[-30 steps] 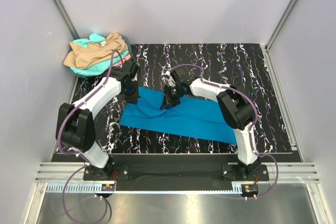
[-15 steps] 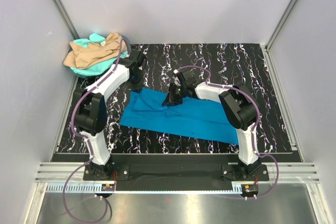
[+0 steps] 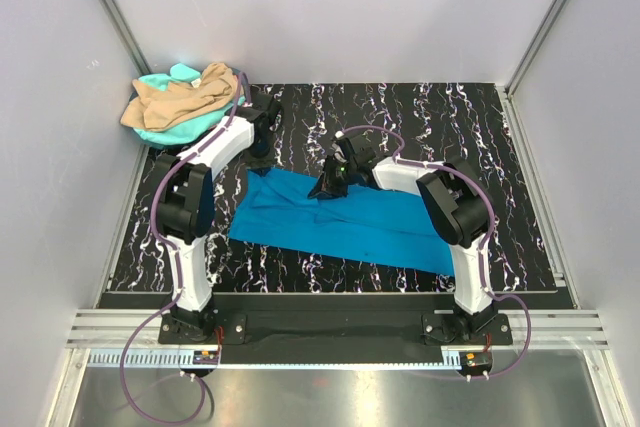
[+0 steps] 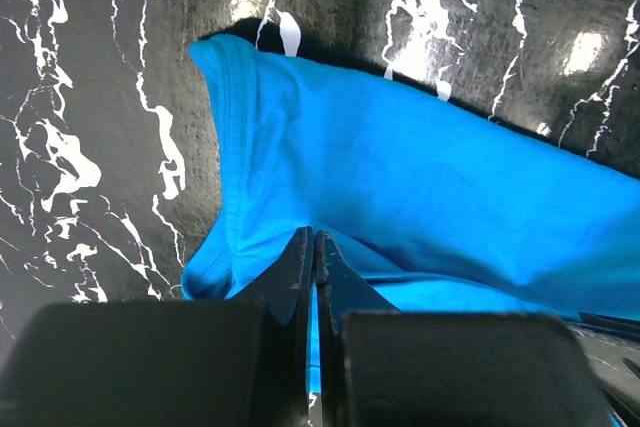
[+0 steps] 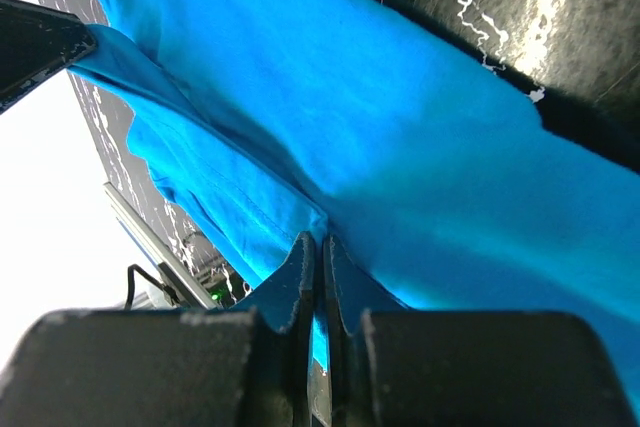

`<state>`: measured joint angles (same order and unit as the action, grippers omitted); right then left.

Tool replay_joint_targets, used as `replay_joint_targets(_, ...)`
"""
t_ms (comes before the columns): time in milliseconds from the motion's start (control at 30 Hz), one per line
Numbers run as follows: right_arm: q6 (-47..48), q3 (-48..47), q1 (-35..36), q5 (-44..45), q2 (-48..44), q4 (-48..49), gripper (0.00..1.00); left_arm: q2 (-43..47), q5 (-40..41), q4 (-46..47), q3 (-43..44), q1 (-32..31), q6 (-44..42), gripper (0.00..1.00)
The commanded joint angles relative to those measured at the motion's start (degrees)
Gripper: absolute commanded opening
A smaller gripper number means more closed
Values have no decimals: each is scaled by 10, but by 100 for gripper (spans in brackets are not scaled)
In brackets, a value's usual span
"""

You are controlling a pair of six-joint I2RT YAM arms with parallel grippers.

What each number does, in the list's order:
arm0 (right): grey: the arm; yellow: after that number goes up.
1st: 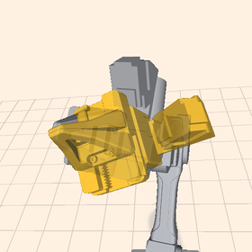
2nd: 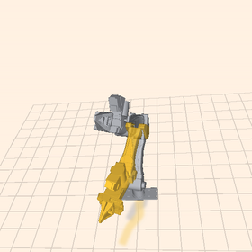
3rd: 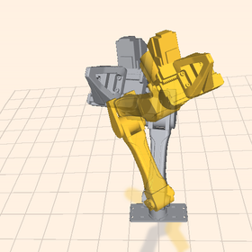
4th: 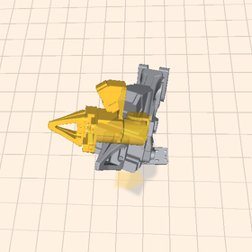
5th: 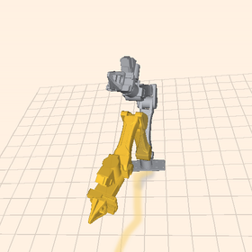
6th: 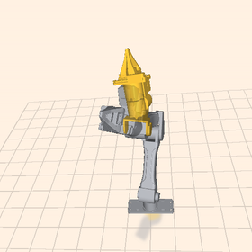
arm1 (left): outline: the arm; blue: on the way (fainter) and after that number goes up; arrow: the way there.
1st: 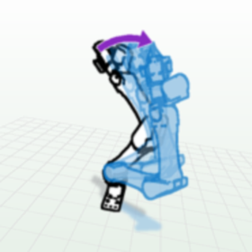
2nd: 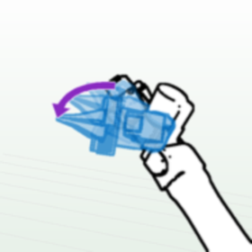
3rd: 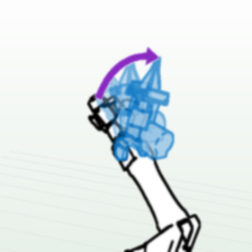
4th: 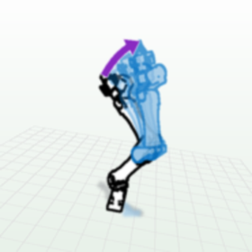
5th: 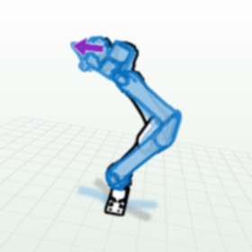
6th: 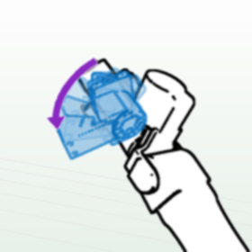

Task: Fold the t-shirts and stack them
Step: Fold the tshirt

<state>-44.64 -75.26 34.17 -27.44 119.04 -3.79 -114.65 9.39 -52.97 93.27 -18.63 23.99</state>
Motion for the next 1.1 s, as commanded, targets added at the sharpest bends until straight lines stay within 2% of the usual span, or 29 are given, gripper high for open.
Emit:
replay_joint_targets(0,-3,-14,-5,8,-4,26,4,28,31,15,9,3,-5,0)
replay_joint_targets(467,0,-23,-21,35,-3,23,7,15,27,32,33,3,-14,0)
replay_joint_targets(600,3,-31,-29,29,8,25,8,15,36,38,31,3,-16,4)
replay_joint_targets(667,4,-39,-31,25,19,23,13,5,41,32,35,3,-17,5)
replay_joint_targets(733,15,-50,-33,23,24,11,17,6,49,30,34,3,-14,11)
replay_joint_targets(833,54,-73,-33,47,17,-48,31,35,97,31,24,1,-16,46)
replay_joint_targets(867,68,-82,-33,69,14,-103,42,48,108,31,17,1,-19,49)
replay_joint_targets(900,85,-101,-33,80,4,-130,45,63,128,30,10,1,-27,54)
replay_joint_targets(933,117,-106,-34,90,-3,-155,47,97,135,31,3,1,-32,65)
replay_joint_targets(967,133,-109,-34,102,-12,-189,53,115,138,36,-18,1,-36,70)
replay_joint_targets(1067,180,-103,-33,108,-54,-213,61,184,84,52,-80,1,-60,72)
